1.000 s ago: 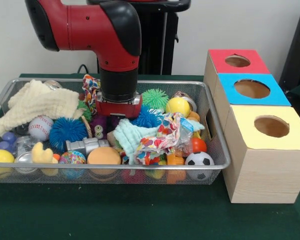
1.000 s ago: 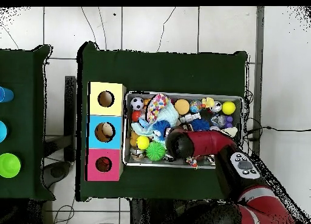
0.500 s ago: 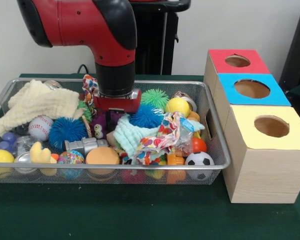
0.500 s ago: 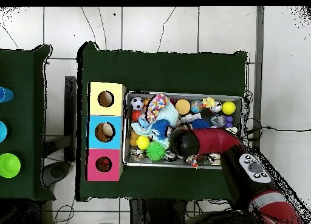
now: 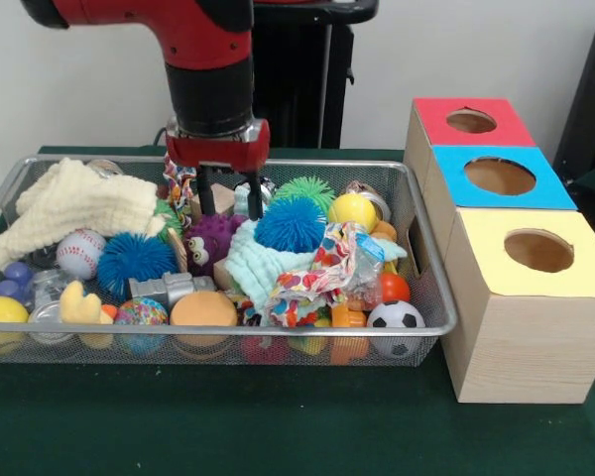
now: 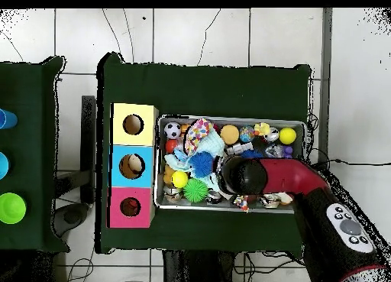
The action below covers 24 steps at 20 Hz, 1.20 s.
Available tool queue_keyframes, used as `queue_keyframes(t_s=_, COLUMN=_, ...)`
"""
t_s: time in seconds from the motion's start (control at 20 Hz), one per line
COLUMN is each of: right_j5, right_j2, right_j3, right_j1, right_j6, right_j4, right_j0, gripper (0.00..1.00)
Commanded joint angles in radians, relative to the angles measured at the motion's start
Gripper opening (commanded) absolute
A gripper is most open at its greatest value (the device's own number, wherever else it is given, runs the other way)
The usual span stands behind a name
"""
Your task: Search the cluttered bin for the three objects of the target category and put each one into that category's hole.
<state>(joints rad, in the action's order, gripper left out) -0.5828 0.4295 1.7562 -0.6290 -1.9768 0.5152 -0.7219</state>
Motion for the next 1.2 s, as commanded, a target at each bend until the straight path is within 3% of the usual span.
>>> queue_keyframes(t_s=0.05, right_j5=-0.066, right_j2=0.126, right_j3=0.028, right_j1=-0.064, right_j6=0.186, right_j4=0.001, right_j0=-0.021, gripper=1.0)
queue_keyframes(t_s=0.25, right_j5=0.059, right_j2=0.077, right_j3=-0.014, right_j1=0.039, right_j6=0.117, right_j4=0.088, right_j0=0.008, gripper=1.0)
queue_keyframes(t_s=0.45, right_j5=0.118, right_j2=0.056, right_j3=-0.041, right_j1=0.095, right_j6=0.1, right_j4=0.126, right_j0=0.009, gripper=1.0)
queue_keyframes(t_s=0.65, right_j5=0.104, right_j2=0.066, right_j3=-0.087, right_j1=0.133, right_j6=0.154, right_j4=0.149, right_j0=-0.016, gripper=1.0)
queue_keyframes(t_s=0.8, right_j5=0.067, right_j2=0.081, right_j3=-0.121, right_j1=0.118, right_j6=0.211, right_j4=0.17, right_j0=-0.03, gripper=1.0)
queue_keyframes(t_s=1.0, right_j5=0.093, right_j2=0.092, right_j3=-0.161, right_j1=0.104, right_j6=0.245, right_j4=0.241, right_j0=-0.027, gripper=1.0)
queue_keyframes(t_s=1.2, right_j5=0.049, right_j2=0.123, right_j3=-0.172, right_j1=0.134, right_j6=0.266, right_j4=0.233, right_j0=-0.053, gripper=1.0)
